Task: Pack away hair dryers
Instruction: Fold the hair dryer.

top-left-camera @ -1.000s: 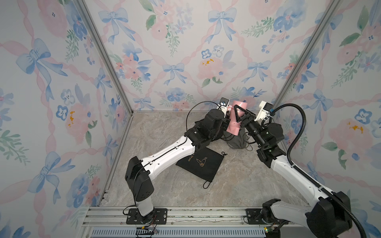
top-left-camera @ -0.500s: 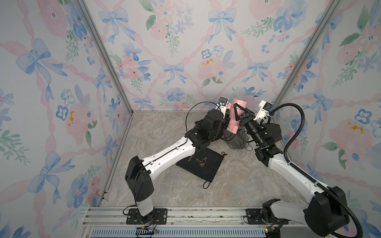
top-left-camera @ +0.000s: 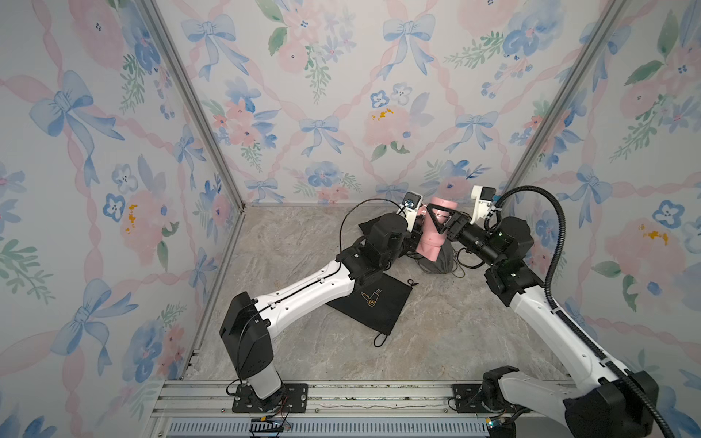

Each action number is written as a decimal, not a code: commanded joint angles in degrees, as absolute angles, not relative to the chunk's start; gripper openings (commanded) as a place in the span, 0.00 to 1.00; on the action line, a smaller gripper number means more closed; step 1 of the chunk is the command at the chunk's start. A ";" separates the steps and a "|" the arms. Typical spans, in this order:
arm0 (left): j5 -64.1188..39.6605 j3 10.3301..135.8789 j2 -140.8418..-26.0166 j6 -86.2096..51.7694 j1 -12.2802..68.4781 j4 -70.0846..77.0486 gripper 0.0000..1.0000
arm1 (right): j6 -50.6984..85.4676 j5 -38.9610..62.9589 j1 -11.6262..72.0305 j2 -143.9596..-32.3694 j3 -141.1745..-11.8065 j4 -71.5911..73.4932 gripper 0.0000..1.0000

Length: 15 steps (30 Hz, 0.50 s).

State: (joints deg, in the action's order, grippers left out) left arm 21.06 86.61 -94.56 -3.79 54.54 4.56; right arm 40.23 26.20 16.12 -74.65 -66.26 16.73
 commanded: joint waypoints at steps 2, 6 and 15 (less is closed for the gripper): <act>9.92 86.37 -91.89 -1.74 57.26 8.20 0.00 | 37.76 33.41 16.63 -76.26 -69.39 10.45 0.79; 9.86 85.65 -91.47 -1.96 57.16 8.04 0.00 | 38.03 33.08 16.52 -75.73 -68.64 10.73 0.69; 12.30 84.91 -90.66 -7.32 54.67 7.56 0.18 | 40.30 31.77 15.48 -73.41 -65.59 16.06 0.49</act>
State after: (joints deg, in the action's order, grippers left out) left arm 18.35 84.88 -93.03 -3.64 54.33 3.49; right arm 37.85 30.17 15.40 -73.65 -66.46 11.75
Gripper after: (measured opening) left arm 0.393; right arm 0.692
